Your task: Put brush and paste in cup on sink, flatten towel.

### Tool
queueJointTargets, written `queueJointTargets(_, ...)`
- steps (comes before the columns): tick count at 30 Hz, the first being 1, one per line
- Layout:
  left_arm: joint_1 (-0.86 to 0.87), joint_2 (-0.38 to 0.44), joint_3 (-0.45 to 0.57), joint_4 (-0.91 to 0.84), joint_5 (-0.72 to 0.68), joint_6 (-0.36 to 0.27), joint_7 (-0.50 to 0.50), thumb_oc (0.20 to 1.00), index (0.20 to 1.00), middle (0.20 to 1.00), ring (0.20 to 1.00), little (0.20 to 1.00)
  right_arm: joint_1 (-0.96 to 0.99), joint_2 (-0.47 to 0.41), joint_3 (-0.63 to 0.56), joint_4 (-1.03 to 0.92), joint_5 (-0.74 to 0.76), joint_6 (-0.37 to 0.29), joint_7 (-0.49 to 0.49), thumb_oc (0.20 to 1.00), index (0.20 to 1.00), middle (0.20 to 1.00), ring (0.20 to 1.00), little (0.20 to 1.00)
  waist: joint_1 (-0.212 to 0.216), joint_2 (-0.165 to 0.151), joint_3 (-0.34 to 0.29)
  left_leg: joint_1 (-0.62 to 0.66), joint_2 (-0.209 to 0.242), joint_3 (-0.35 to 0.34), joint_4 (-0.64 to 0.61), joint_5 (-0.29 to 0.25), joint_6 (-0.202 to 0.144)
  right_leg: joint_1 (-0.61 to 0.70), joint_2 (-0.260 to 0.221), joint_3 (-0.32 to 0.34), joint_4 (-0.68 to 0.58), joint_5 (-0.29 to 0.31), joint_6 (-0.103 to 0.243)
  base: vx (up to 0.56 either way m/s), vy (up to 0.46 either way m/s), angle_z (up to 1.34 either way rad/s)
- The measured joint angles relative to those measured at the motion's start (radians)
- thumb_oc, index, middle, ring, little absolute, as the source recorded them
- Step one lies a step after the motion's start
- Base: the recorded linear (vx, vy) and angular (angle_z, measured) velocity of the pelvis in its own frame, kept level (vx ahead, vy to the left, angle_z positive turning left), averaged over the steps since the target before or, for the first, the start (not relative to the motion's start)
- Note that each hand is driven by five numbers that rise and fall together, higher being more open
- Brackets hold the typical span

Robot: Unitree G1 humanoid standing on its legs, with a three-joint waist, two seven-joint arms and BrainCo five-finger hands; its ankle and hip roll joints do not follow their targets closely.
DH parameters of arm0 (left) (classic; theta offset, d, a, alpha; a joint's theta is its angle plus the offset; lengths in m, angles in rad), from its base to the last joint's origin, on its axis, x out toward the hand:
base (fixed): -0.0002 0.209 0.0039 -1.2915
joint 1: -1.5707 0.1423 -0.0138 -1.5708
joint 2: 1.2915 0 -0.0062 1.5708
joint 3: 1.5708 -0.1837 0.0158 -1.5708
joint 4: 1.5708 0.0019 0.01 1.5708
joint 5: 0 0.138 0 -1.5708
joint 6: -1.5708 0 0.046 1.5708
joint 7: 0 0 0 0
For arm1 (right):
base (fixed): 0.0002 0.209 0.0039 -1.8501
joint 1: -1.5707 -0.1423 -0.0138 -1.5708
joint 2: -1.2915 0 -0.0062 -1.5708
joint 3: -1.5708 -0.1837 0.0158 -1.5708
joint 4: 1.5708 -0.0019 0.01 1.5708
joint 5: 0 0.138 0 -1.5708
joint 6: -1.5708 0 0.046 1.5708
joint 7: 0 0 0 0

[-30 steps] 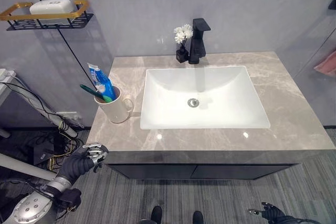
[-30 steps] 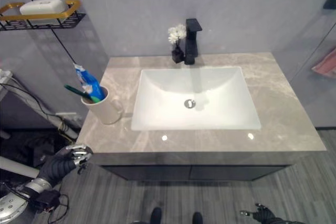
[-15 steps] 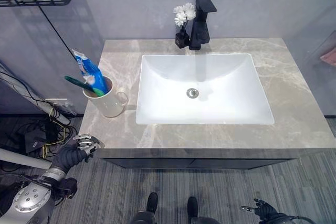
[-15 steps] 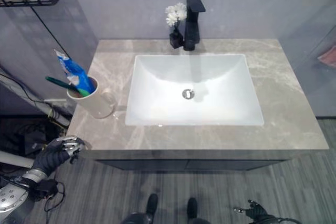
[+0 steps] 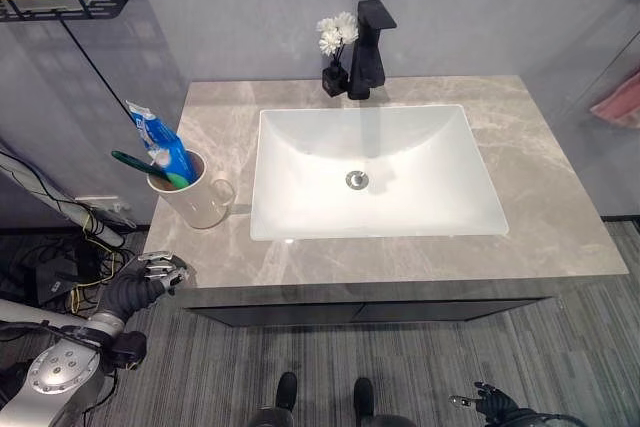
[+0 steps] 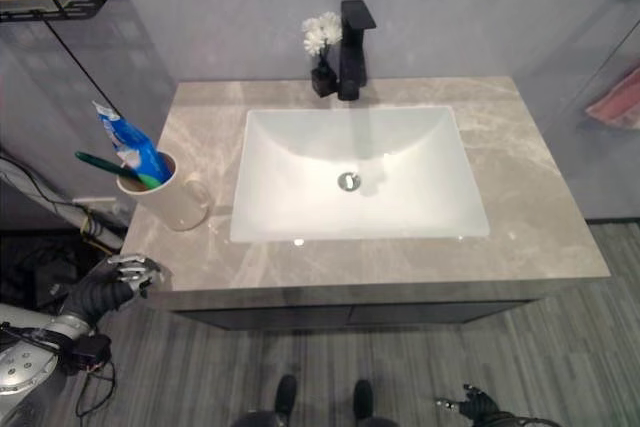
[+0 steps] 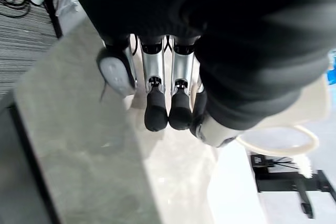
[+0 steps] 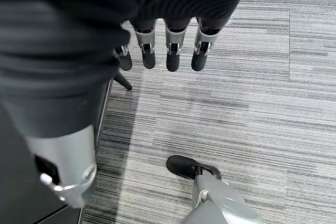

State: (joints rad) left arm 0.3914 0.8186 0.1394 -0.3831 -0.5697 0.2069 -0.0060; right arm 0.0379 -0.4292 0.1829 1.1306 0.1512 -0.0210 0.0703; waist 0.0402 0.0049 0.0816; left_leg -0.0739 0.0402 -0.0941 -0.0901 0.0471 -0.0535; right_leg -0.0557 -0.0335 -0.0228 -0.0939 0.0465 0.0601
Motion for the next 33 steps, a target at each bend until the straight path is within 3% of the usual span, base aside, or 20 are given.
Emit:
queueJointTargets(18, -0.007, -0.003, -0.047, -0.019, -0.021, 0.015, 0.004, 0.200, 0.200, 0.200, 0.200, 0.200, 0.006, 0.004, 0.005, 0.018, 0.000, 0.003, -0.001, 1.000, 1.000, 1.000, 1.000, 1.000, -0.013, 0.022, -0.027, -0.003, 0.002, 0.018, 0.000, 0.001, 0.000, -0.010, 0.002, 0.011, 0.000, 0.006, -0.003, 0.00, -0.006, -0.02)
queueJointTargets(26, -0.071, -0.080, -0.073, 0.029, -0.019, 0.008, 0.028, 0.200, 0.200, 0.200, 0.200, 0.200, 0.001, 0.012, 0.004, 0.051, 0.001, 0.017, -0.003, 1.000, 1.000, 1.000, 1.000, 1.000, -0.013, 0.021, -0.014, -0.038, 0.001, 0.006, 0.000, 0.005, -0.002, -0.041, 0.002, 0.006, 0.000, 0.012, -0.002, -0.01, 0.000, 0.02)
queueJointTargets(33, -0.108, -0.087, -0.073, 0.032, -0.017, -0.010, 0.033, 0.200, 0.200, 0.200, 0.200, 0.200, -0.002, 0.017, -0.004, 0.020, 0.003, 0.016, -0.023, 1.000, 1.000, 1.000, 1.000, 1.000, -0.015, 0.025, 0.009, -0.050, 0.002, -0.003, 0.000, 0.007, -0.004, -0.050, 0.002, -0.004, 0.000, 0.011, -0.002, 0.03, 0.004, 0.04)
